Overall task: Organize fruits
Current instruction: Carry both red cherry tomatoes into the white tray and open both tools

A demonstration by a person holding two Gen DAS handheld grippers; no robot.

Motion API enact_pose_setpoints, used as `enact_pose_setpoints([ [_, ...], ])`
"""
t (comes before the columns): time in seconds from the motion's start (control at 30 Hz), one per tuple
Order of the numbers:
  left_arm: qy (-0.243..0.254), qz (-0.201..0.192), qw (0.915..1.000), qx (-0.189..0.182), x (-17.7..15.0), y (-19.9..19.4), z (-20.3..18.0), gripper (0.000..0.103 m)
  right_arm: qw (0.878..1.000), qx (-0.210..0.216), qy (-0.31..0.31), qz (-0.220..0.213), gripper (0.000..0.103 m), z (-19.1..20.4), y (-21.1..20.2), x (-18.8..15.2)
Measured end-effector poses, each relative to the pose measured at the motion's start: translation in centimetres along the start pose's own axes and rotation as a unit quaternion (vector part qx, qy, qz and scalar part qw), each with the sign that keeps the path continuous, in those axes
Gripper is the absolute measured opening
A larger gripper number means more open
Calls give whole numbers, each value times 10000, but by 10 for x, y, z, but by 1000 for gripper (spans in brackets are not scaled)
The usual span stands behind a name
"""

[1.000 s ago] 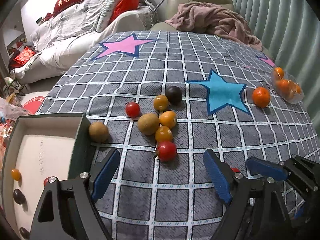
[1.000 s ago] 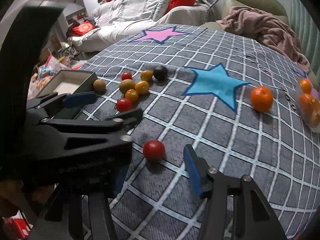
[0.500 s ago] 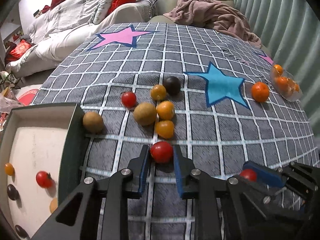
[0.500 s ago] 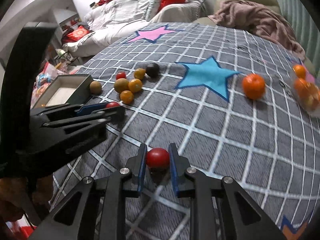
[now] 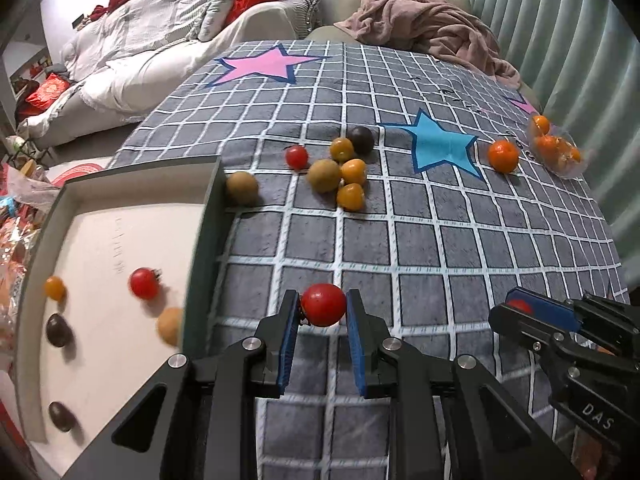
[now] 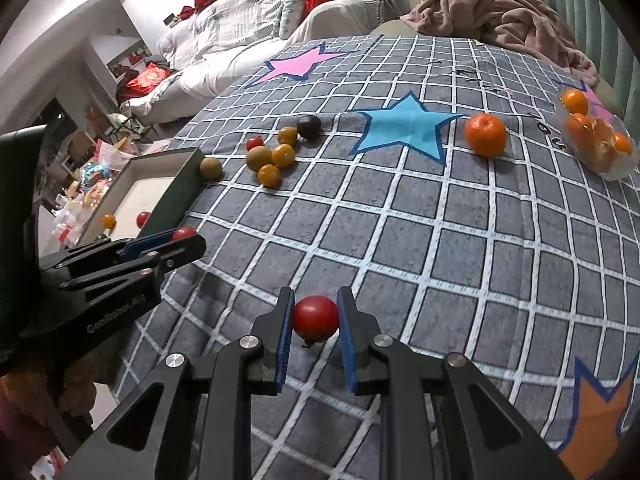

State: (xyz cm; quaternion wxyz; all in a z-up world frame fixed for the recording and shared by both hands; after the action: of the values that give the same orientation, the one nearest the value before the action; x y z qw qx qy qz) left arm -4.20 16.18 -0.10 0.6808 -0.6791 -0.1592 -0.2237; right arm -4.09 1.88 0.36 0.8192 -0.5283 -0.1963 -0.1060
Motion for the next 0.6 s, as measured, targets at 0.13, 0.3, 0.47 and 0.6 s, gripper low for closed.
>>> enact_pose_setpoints([
  [0.13, -20, -52, 10000, 11, -5, -13, 7, 25, 10000, 14, 14, -3, 24, 9, -7, -2],
  [0.3, -100, -143, 9998, -21, -10, -27, 21, 25, 9999, 20, -102, -2, 24, 28, -14, -1],
  [0.47, -254, -265, 9993, 21, -13, -43, 51, 25, 9995, 121, -299, -17, 24, 59, -19, 9],
  [0.6, -466, -333, 9983, 124, -16, -52, 89, 25, 9985, 232, -499, 16, 24, 90, -14, 18],
])
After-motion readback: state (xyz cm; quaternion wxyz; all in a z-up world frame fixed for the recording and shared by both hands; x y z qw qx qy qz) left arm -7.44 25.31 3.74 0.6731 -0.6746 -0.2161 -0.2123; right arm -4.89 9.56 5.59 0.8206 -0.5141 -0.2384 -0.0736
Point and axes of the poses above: each gripper's, at about its wrist camera, not at the fingertips, and y roughly the way its jaws point, z to its left, x to its top, the point moved 4 cm from there along y, roughly the way its jaws point, and after that the axes turned 8 degrees about y, right-handed, at the moved point
